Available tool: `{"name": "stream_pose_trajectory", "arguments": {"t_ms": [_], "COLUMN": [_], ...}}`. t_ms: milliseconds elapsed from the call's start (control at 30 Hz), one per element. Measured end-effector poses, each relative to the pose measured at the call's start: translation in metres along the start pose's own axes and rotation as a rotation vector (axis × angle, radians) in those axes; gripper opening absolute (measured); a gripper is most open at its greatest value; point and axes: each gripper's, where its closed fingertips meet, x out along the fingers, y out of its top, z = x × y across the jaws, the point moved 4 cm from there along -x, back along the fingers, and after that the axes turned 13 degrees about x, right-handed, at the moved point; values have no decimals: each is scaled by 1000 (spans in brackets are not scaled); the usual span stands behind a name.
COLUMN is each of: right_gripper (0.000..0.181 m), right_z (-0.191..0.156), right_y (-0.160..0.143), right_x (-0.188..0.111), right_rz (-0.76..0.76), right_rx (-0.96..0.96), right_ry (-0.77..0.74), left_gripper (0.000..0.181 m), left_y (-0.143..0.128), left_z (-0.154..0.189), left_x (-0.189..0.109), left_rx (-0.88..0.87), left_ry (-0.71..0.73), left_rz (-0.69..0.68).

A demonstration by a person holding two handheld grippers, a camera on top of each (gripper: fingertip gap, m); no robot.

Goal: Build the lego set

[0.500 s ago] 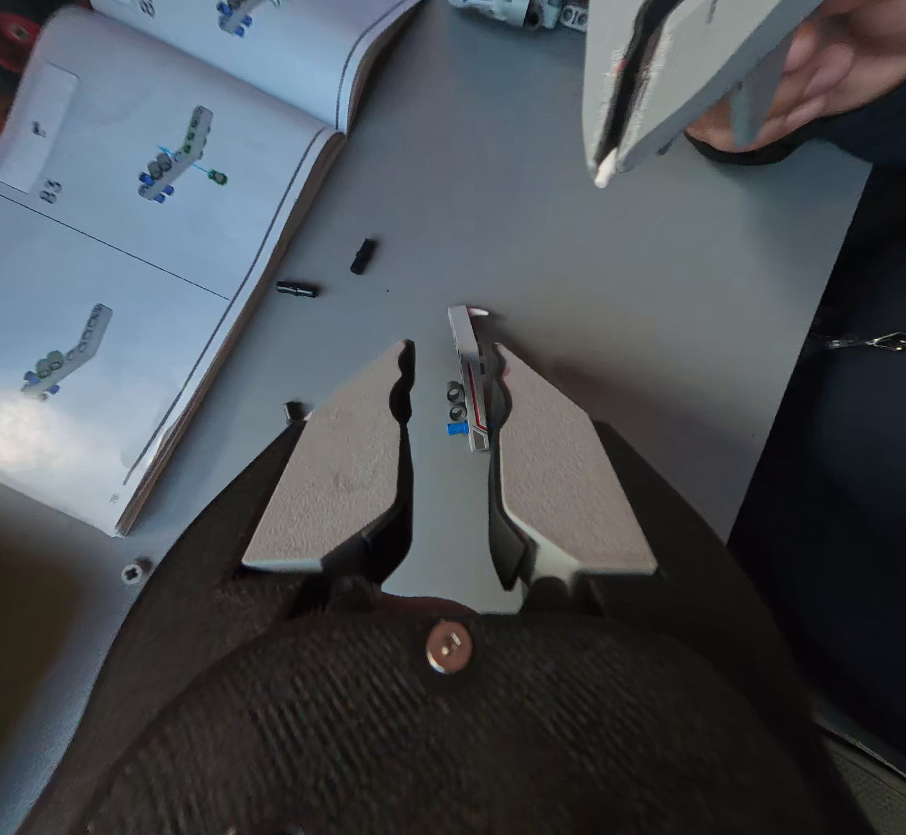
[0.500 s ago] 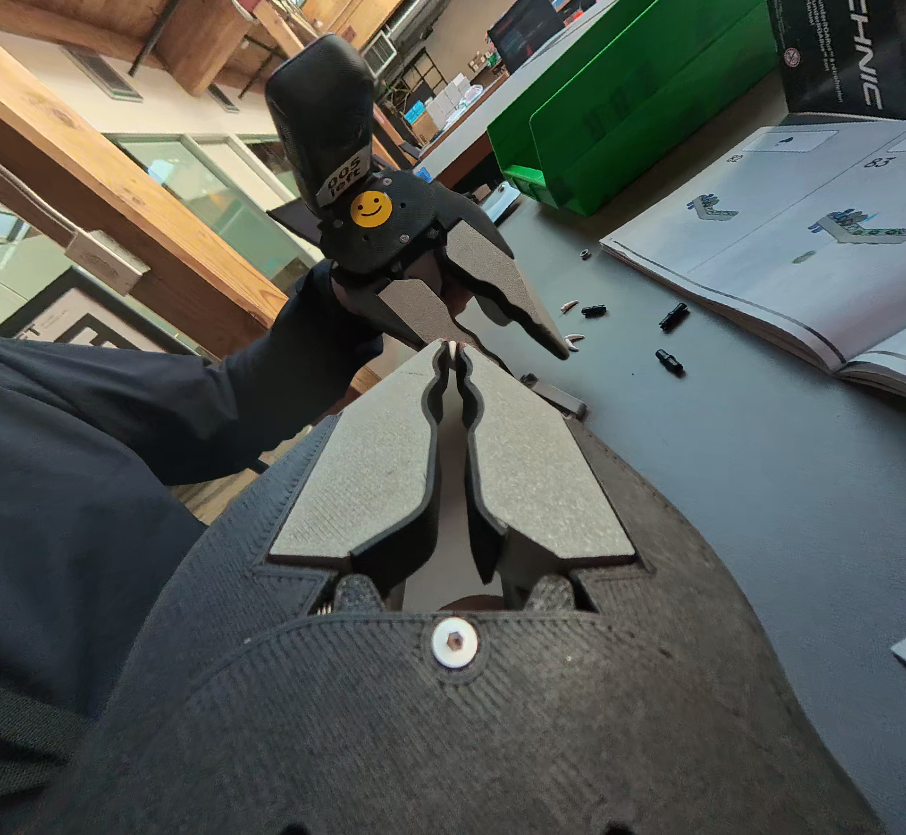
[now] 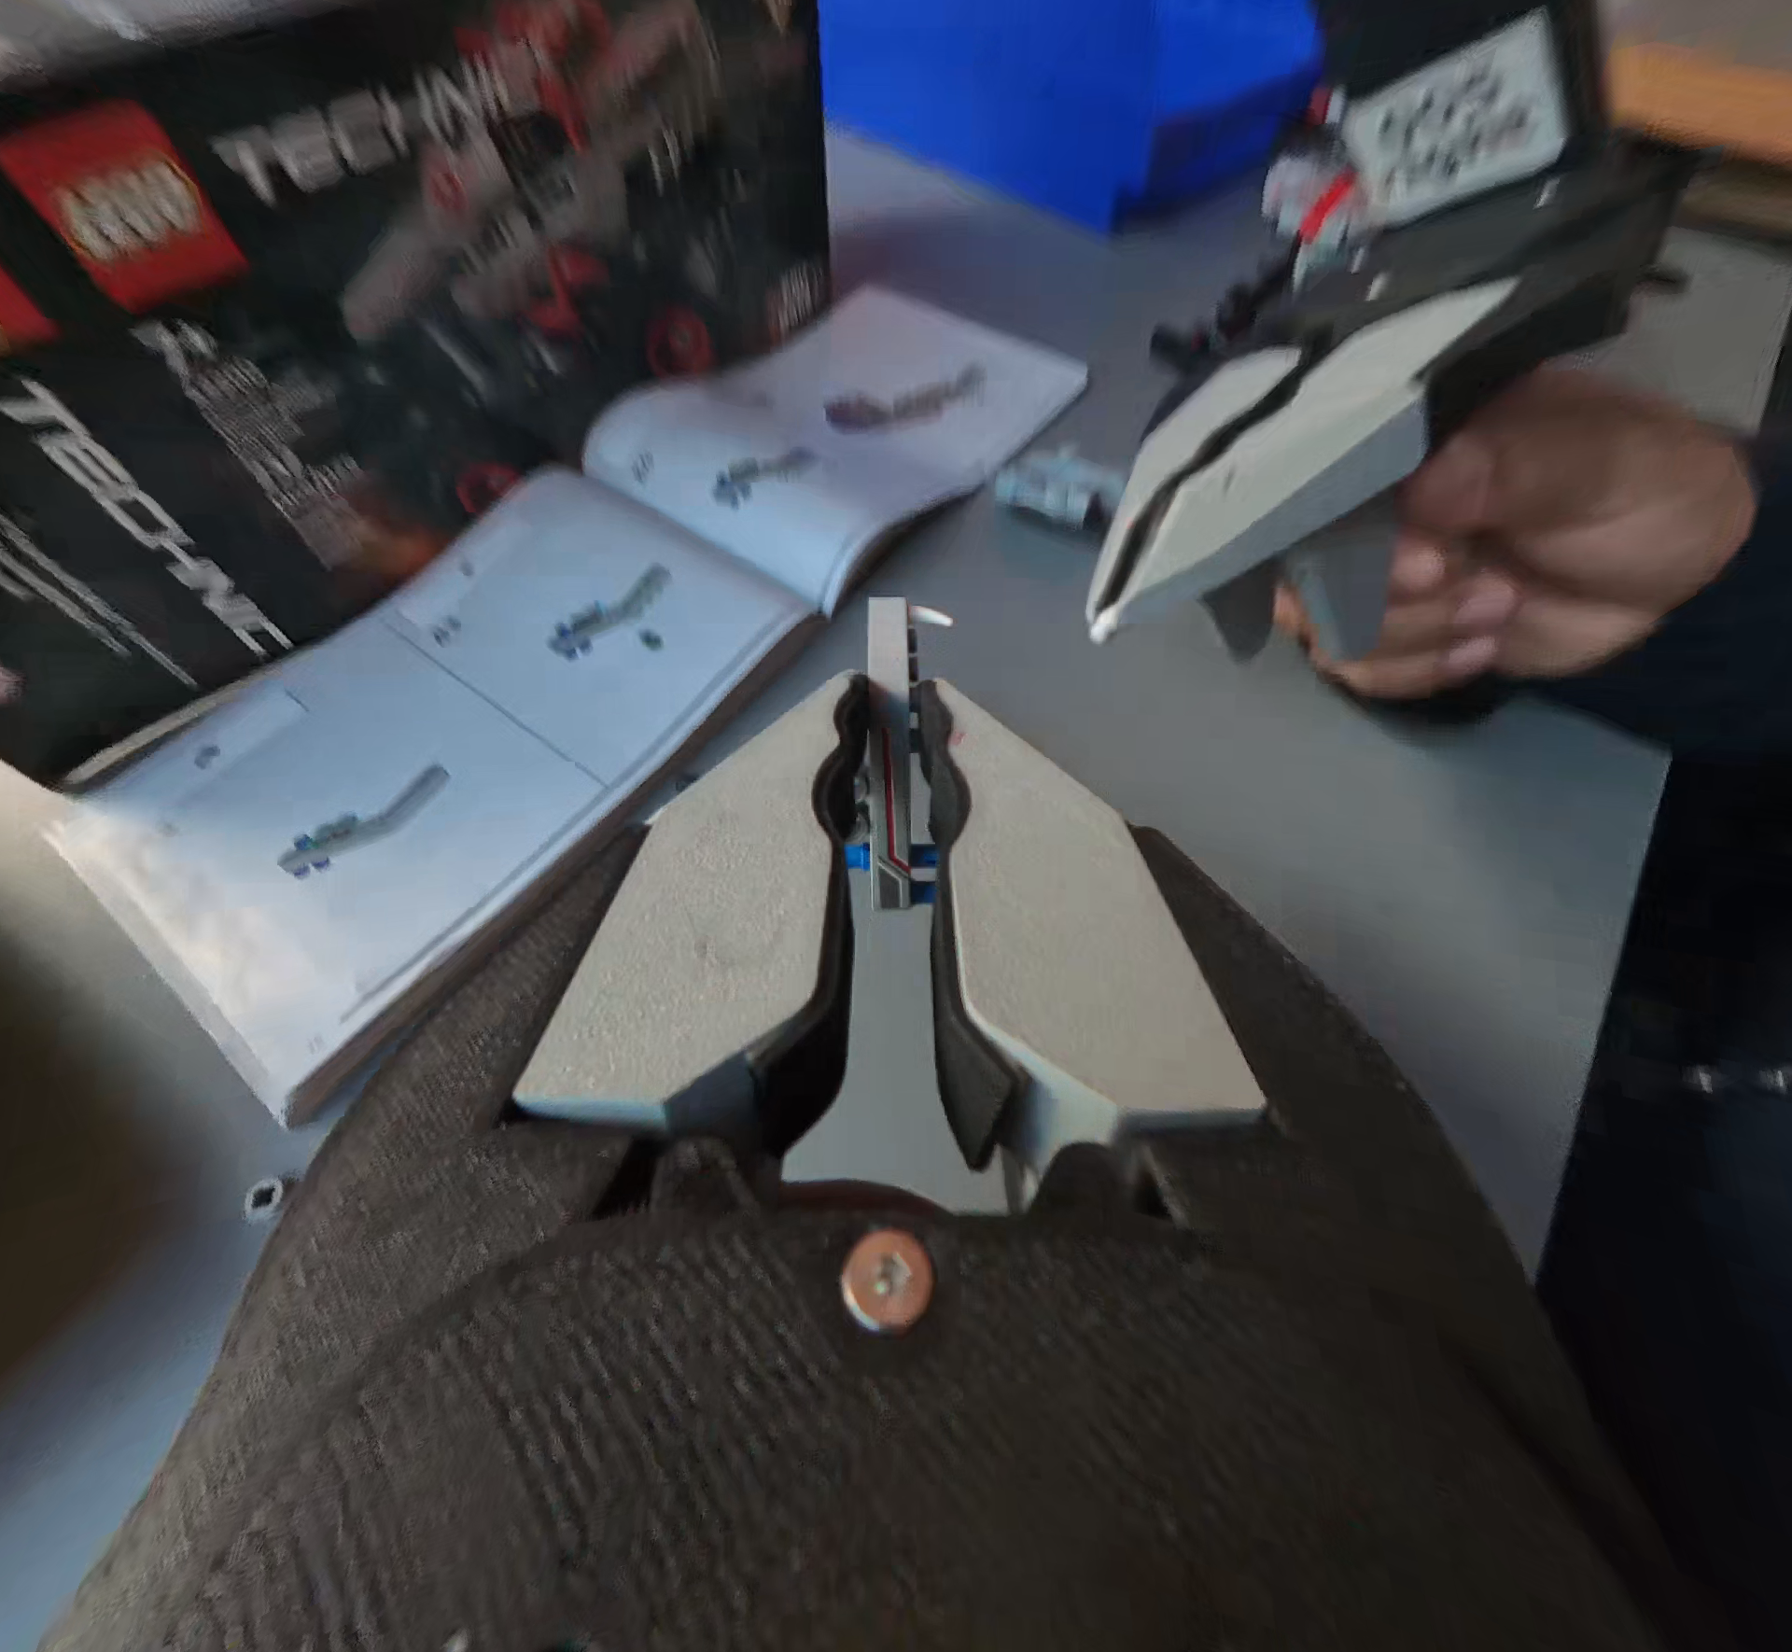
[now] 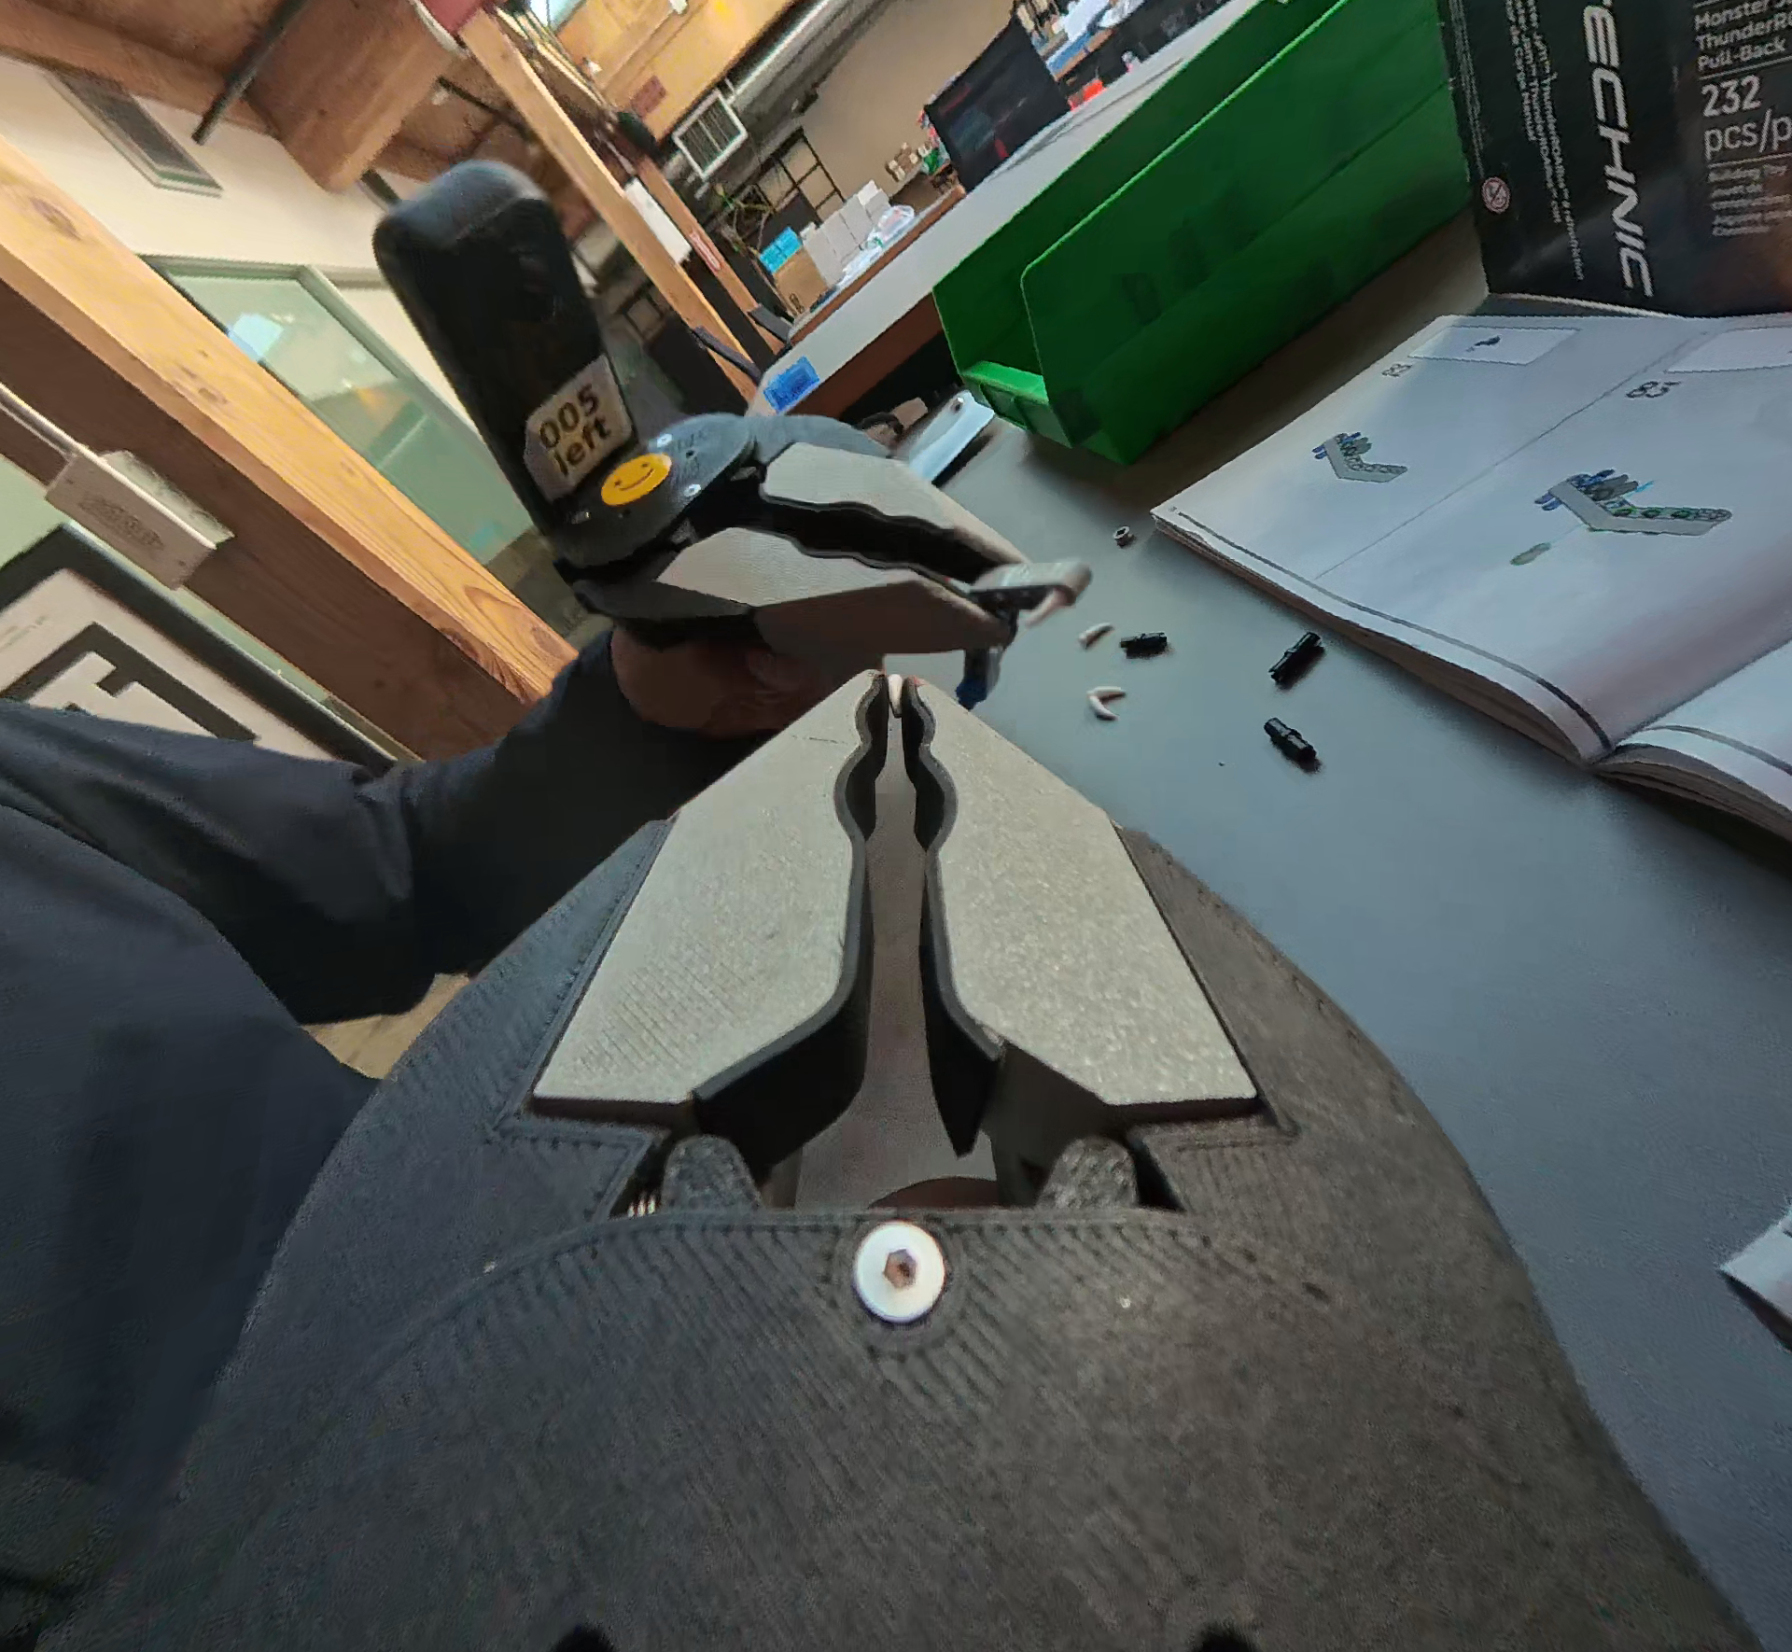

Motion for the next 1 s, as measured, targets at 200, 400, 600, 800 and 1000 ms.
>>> {"name": "stream_pose_trajectory", "arguments": {"t_ms": [200,400,600,800,1000], "right_gripper": [0,0,0,0,0], "right_z": [-11,-15,-17,-19,-24], "right_y": [11,17,20,23,21], "right_x": [-2,-8,-11,-14,-15], "right_rz": [156,297,341,392,444], "right_rx": [91,149,217,236,250], "right_ry": [128,177,236,252,249], "left_gripper": [7,7,7,7,7], "left_y": [36,43,48,48,50], "left_z": [10,26,32,30,34], "left_x": [-14,-8,-6,-7,-6], "left_rx": [103,343,457,448,424], "left_ry": [286,530,611,630,664], "left_rz": [318,292,278,272,281]}}
